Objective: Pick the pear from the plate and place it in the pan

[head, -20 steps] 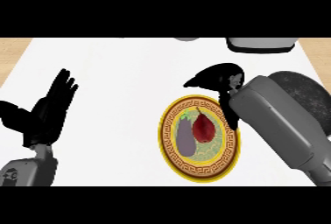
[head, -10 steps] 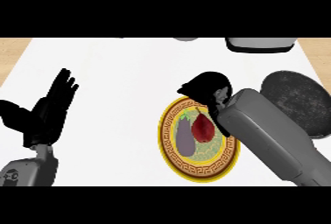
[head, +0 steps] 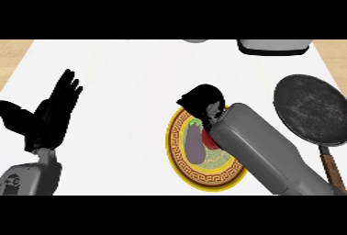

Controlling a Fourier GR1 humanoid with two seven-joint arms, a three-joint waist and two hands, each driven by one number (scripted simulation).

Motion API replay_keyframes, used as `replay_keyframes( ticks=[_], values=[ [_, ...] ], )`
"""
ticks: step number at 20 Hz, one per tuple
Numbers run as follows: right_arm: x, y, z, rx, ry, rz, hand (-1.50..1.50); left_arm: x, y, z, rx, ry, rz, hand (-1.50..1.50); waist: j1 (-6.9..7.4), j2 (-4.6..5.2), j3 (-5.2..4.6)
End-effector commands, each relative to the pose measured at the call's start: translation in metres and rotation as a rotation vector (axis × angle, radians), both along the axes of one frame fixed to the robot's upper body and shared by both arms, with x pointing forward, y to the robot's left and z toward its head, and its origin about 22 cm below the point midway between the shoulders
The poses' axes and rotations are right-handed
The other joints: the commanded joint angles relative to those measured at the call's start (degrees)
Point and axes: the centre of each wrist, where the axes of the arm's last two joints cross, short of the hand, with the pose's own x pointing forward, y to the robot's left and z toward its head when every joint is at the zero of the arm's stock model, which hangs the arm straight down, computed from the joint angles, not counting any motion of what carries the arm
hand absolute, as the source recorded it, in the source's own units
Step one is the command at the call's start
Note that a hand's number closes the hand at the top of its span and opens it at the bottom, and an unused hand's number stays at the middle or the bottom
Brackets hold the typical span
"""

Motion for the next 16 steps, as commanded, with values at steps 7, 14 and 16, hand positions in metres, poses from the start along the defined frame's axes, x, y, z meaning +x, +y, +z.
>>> replay_keyframes(
  ticks=[7,14,16],
  values=[
    [0.016,-0.012,-0.013,-0.041,0.012,-0.028,-1.50,-0.010,0.013,-0.003,-0.013,0.005,-0.001,0.00,0.07,0.00,0.01],
    [-0.001,-0.010,-0.062,-0.091,0.044,-0.022,-1.50,-0.007,-0.008,-0.009,-0.007,-0.017,0.025,0.00,-0.13,-0.04,0.01],
    [0.014,-0.020,-0.057,-0.087,0.053,-0.020,-1.50,-0.004,-0.006,0.003,-0.007,-0.009,0.001,0.00,-0.02,-0.01,0.02]
  ],
)
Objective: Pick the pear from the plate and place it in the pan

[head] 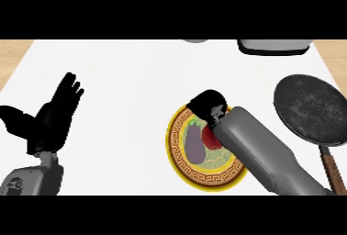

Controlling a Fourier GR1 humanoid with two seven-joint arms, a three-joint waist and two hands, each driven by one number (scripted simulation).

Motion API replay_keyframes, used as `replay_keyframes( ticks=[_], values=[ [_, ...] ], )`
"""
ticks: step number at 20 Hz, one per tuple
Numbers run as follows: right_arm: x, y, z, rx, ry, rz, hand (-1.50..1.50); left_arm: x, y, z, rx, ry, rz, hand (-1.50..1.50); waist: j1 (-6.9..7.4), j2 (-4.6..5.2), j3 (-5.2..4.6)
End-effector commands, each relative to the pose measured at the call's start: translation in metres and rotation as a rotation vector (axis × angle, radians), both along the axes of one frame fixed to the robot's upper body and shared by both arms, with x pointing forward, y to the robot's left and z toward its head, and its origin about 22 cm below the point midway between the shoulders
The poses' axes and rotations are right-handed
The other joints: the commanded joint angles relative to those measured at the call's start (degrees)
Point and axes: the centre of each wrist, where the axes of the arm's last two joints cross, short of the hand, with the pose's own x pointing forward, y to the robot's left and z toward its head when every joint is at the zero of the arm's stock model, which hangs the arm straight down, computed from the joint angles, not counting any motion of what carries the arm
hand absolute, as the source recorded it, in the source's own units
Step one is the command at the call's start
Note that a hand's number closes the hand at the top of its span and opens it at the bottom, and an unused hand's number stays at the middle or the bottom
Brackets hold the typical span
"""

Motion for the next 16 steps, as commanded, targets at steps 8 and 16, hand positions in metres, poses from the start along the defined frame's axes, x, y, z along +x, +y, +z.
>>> replay_keyframes(
  ticks=[8,16],
  values=[
    [0.005,-0.006,-0.021,0.025,0.010,-0.006,-1.50,0.005,0.021,0.006,0.011,-0.006,0.001,0.00,-0.09,-0.04,0.00],
    [0.000,-0.003,-0.069,0.063,0.075,0.027,1.50,0.007,0.001,0.005,0.001,-0.013,-0.010,0.00,0.11,0.10,0.01]
  ],
)
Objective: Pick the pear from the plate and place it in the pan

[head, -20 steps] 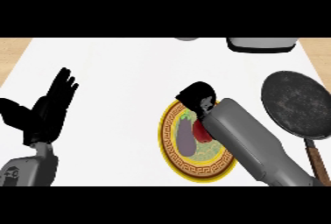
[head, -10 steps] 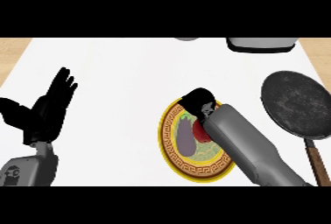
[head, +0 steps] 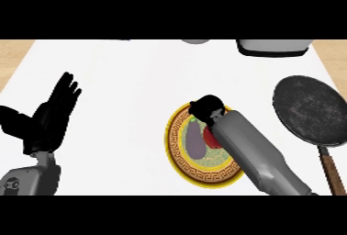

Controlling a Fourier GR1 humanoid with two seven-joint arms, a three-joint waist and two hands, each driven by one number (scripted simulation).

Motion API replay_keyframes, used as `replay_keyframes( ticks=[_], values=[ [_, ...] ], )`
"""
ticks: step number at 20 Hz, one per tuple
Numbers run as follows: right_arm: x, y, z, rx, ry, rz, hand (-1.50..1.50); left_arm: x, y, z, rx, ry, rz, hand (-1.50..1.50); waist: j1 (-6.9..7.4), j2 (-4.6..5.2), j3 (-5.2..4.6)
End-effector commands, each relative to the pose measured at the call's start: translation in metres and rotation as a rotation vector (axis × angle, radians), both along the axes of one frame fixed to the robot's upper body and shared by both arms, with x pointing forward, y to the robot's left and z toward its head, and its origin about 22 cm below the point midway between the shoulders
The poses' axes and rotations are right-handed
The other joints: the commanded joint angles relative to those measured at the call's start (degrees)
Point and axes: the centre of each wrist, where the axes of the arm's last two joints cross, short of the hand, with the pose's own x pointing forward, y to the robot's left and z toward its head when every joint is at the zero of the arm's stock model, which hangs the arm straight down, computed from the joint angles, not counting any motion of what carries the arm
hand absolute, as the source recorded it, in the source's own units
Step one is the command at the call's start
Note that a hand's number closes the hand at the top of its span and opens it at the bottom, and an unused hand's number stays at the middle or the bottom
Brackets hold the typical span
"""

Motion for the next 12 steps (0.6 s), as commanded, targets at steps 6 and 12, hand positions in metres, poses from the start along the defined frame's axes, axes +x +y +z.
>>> replay_keyframes(
  ticks=[6,12],
  values=[
    [0.001,-0.010,-0.023,0.095,0.019,0.097,1.50,0.004,-0.009,0.006,-0.014,0.000,-0.001,0.00,0.16,0.62,0.26],
    [-0.005,0.009,-0.023,0.137,0.030,0.068,1.50,0.003,0.010,-0.006,0.003,0.016,0.014,0.00,-0.02,0.52,0.25]
  ],
)
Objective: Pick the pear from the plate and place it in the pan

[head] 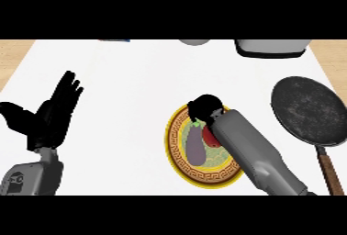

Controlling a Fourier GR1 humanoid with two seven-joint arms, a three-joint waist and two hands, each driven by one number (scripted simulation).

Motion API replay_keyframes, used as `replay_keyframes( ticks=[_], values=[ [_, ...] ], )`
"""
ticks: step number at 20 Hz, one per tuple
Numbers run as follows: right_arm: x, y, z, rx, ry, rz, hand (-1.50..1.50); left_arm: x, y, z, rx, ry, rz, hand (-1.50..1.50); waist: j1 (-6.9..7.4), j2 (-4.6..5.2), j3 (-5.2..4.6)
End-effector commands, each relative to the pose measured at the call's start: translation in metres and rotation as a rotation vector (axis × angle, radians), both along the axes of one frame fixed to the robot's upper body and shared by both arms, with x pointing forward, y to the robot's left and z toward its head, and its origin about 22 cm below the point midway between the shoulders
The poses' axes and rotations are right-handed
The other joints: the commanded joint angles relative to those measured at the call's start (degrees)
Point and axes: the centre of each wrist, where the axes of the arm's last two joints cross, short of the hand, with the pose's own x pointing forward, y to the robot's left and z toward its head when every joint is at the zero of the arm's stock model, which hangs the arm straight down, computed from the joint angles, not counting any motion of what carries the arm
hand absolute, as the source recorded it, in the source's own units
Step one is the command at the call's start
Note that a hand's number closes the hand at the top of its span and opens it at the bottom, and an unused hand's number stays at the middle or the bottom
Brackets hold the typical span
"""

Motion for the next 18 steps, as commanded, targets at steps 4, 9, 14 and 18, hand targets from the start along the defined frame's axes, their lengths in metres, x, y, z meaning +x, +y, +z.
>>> replay_keyframes(
  ticks=[4,9,14,18],
  values=[
    [-0.002,-0.007,0.016,0.128,-0.097,0.006,1.50,-0.009,0.006,0.001,0.002,0.002,0.021,0.00,-0.09,0.99,0.61],
    [-0.010,-0.024,0.015,0.236,-0.338,-0.418,1.50,-0.008,0.004,-0.004,-0.005,0.019,0.058,0.00,-3.27,0.17,0.64],
    [-0.018,-0.033,0.055,0.305,-0.677,-0.642,1.50,-0.018,0.016,-0.002,0.005,0.019,0.067,0.00,-3.44,-0.46,0.59],
    [-0.042,-0.007,0.107,0.333,-0.914,-0.636,1.50,-0.013,0.011,-0.009,0.011,0.014,0.060,0.00,-3.21,-0.11,0.52]
  ],
)
